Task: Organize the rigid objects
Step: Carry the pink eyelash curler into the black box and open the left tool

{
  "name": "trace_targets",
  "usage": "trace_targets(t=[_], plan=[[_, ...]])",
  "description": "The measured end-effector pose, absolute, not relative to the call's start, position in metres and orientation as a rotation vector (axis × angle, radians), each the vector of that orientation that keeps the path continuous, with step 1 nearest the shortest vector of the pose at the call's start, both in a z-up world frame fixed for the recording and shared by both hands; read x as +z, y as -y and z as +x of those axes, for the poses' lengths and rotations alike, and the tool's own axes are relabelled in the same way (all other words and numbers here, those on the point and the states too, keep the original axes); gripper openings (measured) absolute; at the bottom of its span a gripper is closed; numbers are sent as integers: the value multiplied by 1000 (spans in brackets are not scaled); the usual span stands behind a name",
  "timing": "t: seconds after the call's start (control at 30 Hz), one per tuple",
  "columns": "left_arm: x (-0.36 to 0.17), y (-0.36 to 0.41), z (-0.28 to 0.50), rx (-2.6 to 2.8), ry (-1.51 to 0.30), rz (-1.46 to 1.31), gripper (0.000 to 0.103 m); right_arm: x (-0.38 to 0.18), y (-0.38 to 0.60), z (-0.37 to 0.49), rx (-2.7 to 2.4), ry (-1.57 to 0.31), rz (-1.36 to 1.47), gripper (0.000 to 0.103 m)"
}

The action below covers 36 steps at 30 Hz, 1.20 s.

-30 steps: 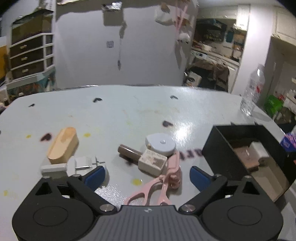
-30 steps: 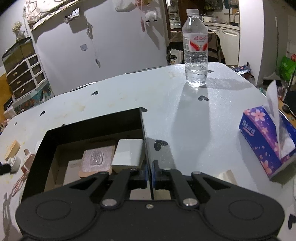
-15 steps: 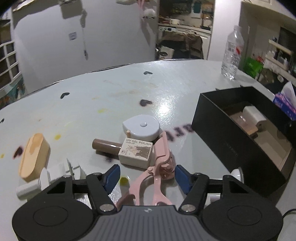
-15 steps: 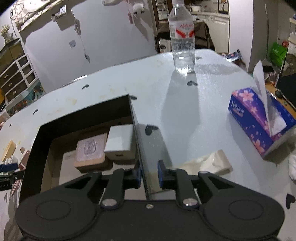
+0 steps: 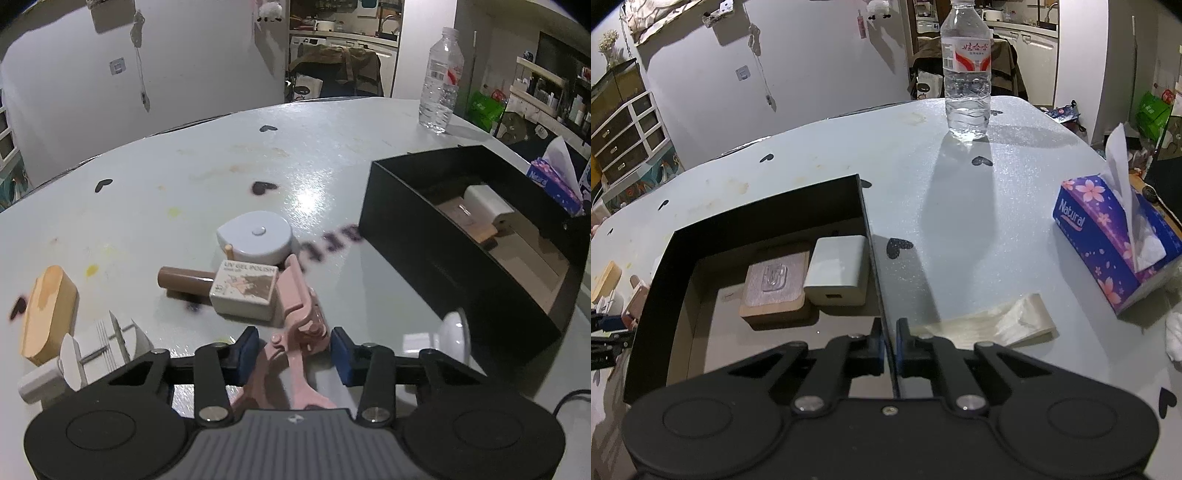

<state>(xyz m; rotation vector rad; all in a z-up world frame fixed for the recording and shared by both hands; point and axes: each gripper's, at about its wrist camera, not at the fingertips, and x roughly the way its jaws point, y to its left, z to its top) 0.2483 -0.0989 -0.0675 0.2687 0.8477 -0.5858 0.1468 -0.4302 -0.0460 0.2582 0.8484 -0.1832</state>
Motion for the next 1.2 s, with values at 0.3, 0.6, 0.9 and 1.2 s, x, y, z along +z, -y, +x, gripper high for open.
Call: trace_targets(t=[0.3, 0.6, 0.9, 1.2], plan=[[-62, 100, 237, -574, -832, 203, 34, -47, 431, 146, -183, -842, 263, 6], [-8, 94, 229, -515, -680, 101, 34, -47, 431, 145, -185, -838, 267, 6], [20, 152, 227, -595, -647, -6, 34, -46, 430, 145, -188, -836, 272, 6], [1, 200, 236, -575, -735, -14, 34, -47, 431, 144, -189, -829, 276, 6]])
